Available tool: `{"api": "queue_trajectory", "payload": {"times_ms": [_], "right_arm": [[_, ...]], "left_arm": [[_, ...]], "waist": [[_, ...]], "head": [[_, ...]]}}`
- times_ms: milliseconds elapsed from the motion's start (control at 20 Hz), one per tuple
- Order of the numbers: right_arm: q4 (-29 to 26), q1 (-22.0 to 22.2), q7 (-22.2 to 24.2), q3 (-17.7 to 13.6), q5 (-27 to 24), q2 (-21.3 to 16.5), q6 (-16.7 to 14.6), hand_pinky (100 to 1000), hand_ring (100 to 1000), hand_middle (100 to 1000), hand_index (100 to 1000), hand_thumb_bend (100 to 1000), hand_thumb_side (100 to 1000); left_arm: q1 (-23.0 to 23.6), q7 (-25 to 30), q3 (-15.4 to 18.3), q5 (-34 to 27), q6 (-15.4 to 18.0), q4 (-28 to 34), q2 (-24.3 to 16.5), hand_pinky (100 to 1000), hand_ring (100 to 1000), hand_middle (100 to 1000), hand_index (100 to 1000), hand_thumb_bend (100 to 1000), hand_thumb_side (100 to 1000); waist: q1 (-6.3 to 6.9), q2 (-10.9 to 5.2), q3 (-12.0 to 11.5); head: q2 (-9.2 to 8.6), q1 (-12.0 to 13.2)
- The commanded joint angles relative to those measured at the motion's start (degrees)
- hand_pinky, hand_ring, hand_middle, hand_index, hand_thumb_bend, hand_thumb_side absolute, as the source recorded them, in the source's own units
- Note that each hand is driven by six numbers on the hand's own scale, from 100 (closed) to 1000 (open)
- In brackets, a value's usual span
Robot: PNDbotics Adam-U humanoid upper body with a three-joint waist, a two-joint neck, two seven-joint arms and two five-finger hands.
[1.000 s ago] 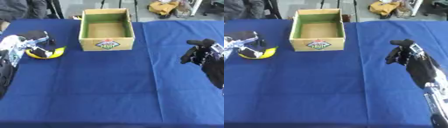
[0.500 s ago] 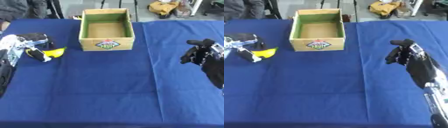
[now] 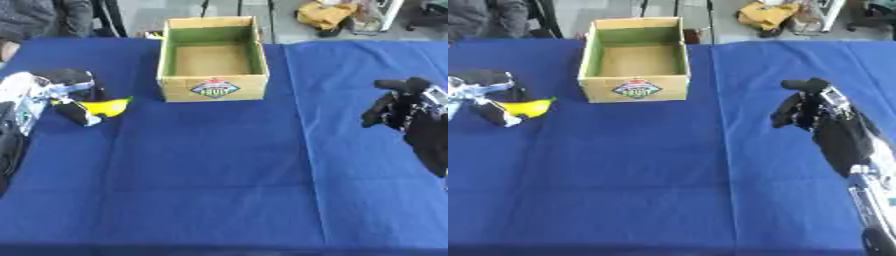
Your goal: Pick up objects on the table and place them in the box.
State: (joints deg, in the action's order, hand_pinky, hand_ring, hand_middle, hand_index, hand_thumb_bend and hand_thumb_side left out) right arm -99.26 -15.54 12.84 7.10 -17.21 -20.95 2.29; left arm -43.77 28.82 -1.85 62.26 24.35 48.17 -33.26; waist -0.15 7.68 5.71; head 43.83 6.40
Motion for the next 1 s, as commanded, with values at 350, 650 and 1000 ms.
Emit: {"api": "queue_trajectory", "payload": {"times_ms": [350, 650, 1000], "right_arm": [[-0.6, -0.4, 0.3, -0.5, 0.1, -1.0, -0.2, 599, 602, 515, 830, 100, 918], [-0.5, -0.3, 0.3, -0.5, 0.1, -0.9, -0.2, 599, 604, 515, 831, 100, 920], [-0.5, -0.3, 0.4, -0.5, 0.1, -0.9, -0.2, 600, 605, 515, 831, 100, 920]], "left_arm": [[-0.2, 1.2, 0.2, 0.3, 0.0, -0.6, -0.6, 548, 517, 545, 681, 228, 285], [-0.3, 2.2, 0.1, 0.2, 0.2, -0.6, -0.5, 553, 522, 550, 693, 280, 312], [-0.3, 2.6, 0.1, 0.4, 0.7, -0.6, -0.5, 565, 532, 562, 703, 414, 374]], "waist": [[0.03, -0.52, 0.1], [0.06, -0.49, 0.2], [0.07, -0.5, 0.2]], "head": [[0.29, -0.1], [0.29, -0.1], [0.29, -0.1]]}}
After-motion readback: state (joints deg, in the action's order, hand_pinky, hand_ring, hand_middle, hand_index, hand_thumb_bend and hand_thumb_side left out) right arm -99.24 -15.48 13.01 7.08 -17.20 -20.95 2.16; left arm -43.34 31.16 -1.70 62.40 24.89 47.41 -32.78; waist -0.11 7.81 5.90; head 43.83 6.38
